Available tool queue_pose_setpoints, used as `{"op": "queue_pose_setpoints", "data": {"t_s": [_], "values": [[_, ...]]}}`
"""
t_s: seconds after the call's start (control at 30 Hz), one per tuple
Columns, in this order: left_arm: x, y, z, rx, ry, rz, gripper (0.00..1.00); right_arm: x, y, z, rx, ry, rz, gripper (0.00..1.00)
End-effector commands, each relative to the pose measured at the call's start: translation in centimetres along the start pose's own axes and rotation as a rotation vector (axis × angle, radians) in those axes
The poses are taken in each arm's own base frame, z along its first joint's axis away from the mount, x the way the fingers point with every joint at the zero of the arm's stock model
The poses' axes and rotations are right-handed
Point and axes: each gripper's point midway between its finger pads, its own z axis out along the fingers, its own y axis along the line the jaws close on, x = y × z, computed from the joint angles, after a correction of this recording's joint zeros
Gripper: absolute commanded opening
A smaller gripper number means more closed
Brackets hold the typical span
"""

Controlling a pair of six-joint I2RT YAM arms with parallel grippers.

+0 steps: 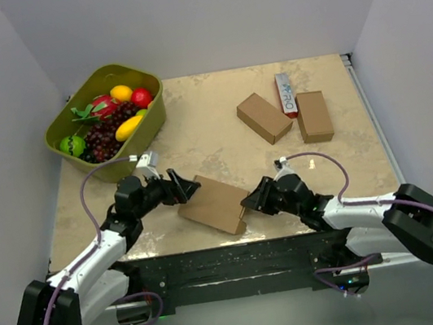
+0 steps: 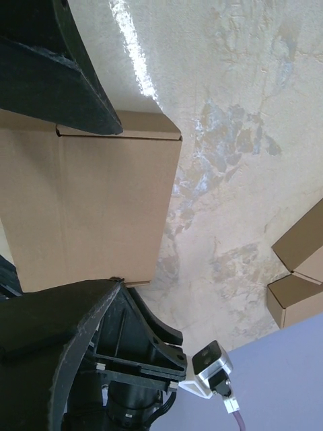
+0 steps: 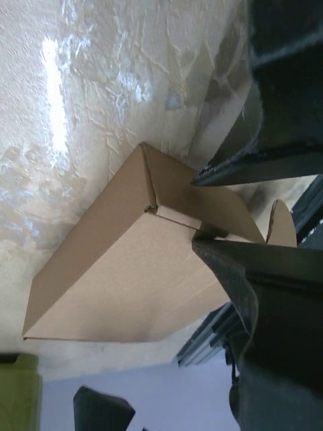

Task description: Fold the paper box

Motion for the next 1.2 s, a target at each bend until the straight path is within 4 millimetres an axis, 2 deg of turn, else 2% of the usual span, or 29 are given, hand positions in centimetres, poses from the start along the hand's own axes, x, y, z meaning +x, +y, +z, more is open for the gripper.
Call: {"op": "queue_pose_setpoints", "data": {"t_s": [0.0,0.23,0.3,0.5,0.8,0.87,1.03,1.13,1.17], "values": [[-0.1,0.3,-0.3,-0.005,0.001,-0.015,0.93,0.4,-2.7,-0.2,0.078,0.008,0.011,0.29],[0.7,1.8,-0.9,-0.041,-0.006,-0.077,0.95,0.1,-4.6,-0.9,0.135,-0.006,0.017,0.10],[1.0,1.4,-0.9,-0.013,-0.003,-0.108,0.95,0.1,-4.9,-1.0,0.142,-0.009,0.028,0.07],[2.9,0.8,-1.3,0.046,0.036,-0.160,0.96,0.0,-5.4,-1.1,0.154,-0.013,0.030,0.02],[6.0,1.2,-1.6,0.072,0.118,-0.226,0.97,-0.3,-5.1,-1.1,0.155,-0.019,0.006,0.01],[6.0,0.7,-1.4,0.105,0.122,-0.242,0.96,-0.4,-5.2,-1.1,0.156,-0.024,0.003,0.00],[6.0,-0.3,-1.1,0.176,0.135,-0.272,0.86,-0.8,-4.8,-1.2,0.154,-0.028,-0.034,0.00],[6.2,-0.9,-1.1,0.212,0.153,-0.296,0.74,-1.7,-4.3,-1.4,0.162,-0.050,-0.086,0.06],[6.2,-1.0,-1.1,0.217,0.157,-0.307,0.65,-2.3,-4.1,-1.5,0.162,-0.071,-0.120,0.08]]}}
